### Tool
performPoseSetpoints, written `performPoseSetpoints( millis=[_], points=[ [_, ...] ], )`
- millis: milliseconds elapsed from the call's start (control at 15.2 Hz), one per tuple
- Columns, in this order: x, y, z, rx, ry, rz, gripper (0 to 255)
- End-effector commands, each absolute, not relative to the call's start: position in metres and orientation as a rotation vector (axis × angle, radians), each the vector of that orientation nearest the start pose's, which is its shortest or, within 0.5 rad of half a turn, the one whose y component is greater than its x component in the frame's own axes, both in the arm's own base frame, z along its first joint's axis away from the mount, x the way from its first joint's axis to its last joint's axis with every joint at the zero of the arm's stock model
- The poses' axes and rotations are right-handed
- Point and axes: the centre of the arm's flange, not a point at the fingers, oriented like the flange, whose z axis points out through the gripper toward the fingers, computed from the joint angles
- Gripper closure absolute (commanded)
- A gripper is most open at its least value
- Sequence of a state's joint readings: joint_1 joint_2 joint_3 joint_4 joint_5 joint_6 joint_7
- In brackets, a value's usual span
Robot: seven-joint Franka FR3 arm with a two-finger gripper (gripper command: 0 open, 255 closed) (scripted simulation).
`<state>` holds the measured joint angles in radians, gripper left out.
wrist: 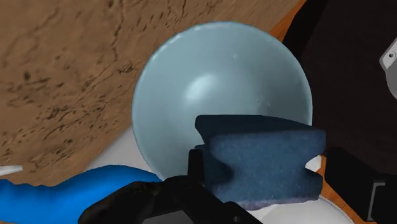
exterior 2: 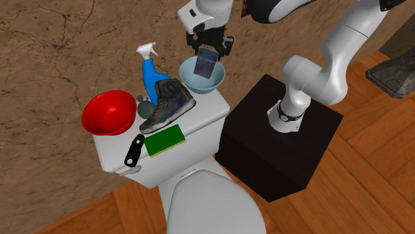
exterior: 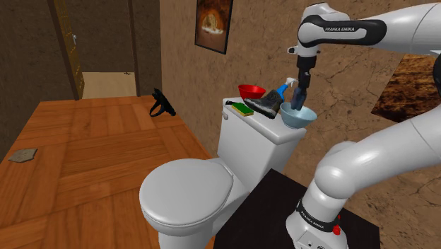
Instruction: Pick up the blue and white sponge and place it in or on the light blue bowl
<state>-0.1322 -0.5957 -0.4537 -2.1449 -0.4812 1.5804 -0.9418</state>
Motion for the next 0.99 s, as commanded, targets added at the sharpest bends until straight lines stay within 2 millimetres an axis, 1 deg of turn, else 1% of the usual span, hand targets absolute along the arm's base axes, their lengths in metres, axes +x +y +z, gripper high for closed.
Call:
performPoseSetpoints(
  millis=[0,198,264,924],
  points=[
    [0.255,-0.311,0.603,-3.215,-0.715,0.276,255],
    [0.23,-0.342,0.605,-3.215,-0.715,0.276,255],
    [0.217,-0.357,0.607,-3.215,-0.715,0.276,255],
    [0.217,-0.357,0.554,-3.215,-0.715,0.276,255]
  ],
)
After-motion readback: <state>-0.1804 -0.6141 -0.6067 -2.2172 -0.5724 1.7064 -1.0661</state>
